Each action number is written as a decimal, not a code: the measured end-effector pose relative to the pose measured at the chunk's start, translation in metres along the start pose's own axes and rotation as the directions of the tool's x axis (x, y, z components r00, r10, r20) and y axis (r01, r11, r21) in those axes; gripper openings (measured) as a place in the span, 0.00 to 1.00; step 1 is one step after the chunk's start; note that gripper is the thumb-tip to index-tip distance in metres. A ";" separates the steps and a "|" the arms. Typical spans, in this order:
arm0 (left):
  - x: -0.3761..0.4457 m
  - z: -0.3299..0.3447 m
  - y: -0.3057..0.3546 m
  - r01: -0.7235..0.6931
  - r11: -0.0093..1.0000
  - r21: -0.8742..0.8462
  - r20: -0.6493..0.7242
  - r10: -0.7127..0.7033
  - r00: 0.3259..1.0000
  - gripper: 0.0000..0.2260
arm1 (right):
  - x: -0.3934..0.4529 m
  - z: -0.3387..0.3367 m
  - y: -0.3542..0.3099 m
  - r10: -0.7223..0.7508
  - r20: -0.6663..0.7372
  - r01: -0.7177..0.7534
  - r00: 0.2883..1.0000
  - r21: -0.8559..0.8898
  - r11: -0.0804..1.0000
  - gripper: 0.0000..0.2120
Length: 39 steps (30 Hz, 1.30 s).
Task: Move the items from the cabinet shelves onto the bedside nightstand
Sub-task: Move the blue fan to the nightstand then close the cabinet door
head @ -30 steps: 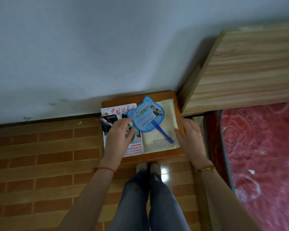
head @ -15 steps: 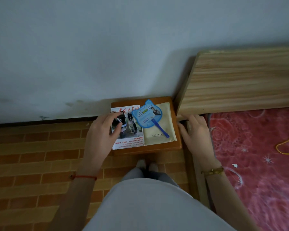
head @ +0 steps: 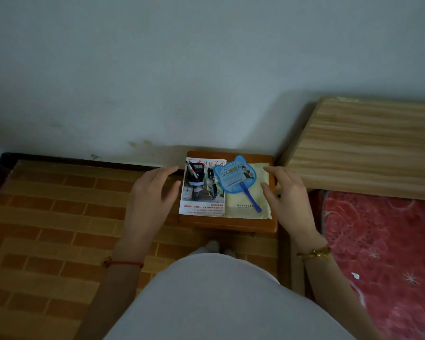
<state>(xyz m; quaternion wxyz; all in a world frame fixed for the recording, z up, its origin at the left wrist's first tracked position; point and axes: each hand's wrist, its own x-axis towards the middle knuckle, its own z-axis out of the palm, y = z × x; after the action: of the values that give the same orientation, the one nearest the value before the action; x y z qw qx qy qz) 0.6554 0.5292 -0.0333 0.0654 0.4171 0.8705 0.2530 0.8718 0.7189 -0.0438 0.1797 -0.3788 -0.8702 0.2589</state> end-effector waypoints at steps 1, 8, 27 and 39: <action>-0.007 -0.003 -0.003 0.029 1.000 0.004 -0.014 -0.029 0.999 0.17 | 0.003 0.001 -0.004 -0.016 0.022 0.016 1.000 -0.003 1.000 0.15; -0.073 -0.037 -0.024 0.179 0.984 -0.022 -0.223 -0.179 0.958 0.15 | 0.022 0.028 -0.053 -0.216 0.182 0.209 0.959 0.056 0.976 0.16; -0.288 -0.115 -0.095 0.773 0.619 -0.140 -0.585 -0.681 0.440 0.14 | -0.028 0.182 -0.272 -0.787 0.494 0.707 0.369 0.401 0.583 0.14; -0.443 -0.190 -0.178 0.924 0.285 -0.254 -0.694 -0.720 0.031 0.14 | -0.163 0.314 -0.465 -0.856 0.516 0.763 -0.027 0.564 0.316 0.19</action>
<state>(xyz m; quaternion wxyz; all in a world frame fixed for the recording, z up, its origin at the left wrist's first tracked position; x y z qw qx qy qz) 0.7552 0.0266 -0.0003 -0.1940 -0.3007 0.9158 0.1821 0.5540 0.2283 -0.0417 -0.0669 0.3615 -0.8862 0.2821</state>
